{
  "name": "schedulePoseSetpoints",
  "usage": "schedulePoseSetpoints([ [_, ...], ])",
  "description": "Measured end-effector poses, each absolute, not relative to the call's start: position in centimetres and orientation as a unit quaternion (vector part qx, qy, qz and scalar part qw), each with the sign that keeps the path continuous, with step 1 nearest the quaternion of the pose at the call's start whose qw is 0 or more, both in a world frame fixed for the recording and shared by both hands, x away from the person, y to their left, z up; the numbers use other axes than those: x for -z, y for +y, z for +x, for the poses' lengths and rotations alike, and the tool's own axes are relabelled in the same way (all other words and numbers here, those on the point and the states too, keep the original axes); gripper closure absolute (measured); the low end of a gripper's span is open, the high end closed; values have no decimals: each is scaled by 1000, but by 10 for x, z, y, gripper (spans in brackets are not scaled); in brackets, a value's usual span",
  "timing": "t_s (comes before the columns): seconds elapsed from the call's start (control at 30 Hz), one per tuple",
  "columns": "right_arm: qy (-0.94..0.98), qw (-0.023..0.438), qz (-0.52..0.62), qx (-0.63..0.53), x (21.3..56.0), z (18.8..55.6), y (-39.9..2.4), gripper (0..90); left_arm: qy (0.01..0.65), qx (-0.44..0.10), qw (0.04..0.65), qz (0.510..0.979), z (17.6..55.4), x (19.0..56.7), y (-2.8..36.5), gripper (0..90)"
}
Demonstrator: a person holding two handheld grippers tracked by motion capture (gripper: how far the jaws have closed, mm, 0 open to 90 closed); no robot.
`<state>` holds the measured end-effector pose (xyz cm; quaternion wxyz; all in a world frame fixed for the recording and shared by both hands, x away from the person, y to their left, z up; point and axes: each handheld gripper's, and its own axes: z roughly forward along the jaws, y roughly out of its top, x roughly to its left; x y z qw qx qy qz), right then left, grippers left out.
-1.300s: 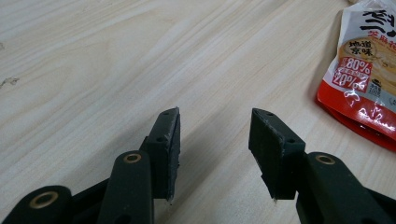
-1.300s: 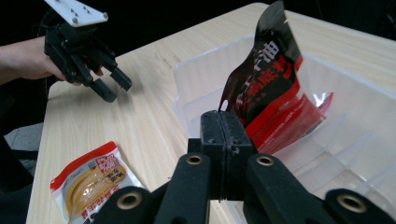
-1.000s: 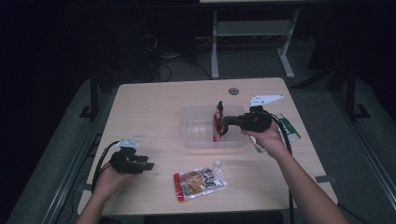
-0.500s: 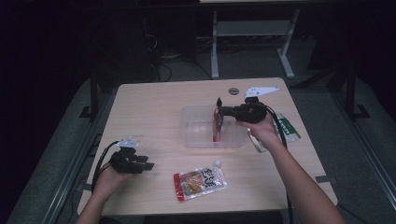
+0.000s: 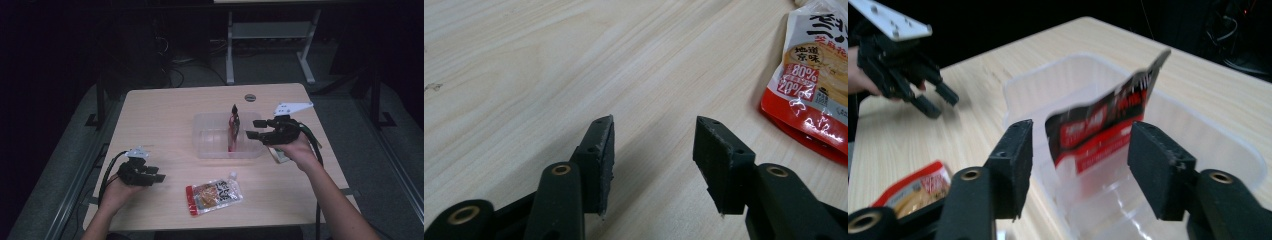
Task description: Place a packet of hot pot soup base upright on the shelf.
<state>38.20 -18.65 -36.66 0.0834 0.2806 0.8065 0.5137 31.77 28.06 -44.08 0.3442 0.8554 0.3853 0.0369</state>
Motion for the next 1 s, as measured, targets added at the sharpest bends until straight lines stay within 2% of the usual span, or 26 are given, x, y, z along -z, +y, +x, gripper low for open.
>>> schedulePoseSetpoints([
  [0.17, 819, 88, 283, -491, 373, 371, -193, 340, 378, -39, 345, 858, 317, 440, 278, 457],
  [0.37, 833, 89, 281, -468, 382, 355, -199, 304, 371, -40, 346, 861, 314, 438, 274, 416],
  [0.63, 842, 81, 284, -452, 401, 330, -213, 289, 349, -34, 348, 869, 310, 433, 263, 439],
  [0.8, 847, 75, 287, -441, 412, 318, -218, 286, 330, -26, 352, 876, 305, 429, 251, 530],
  [0.9, 848, 72, 289, -438, 416, 313, -219, 286, 317, -22, 359, 877, 302, 426, 242, 639],
  [1.0, 851, 69, 290, -432, 420, 307, -219, 285, 299, -14, 362, 883, 299, 423, 234, 785],
])
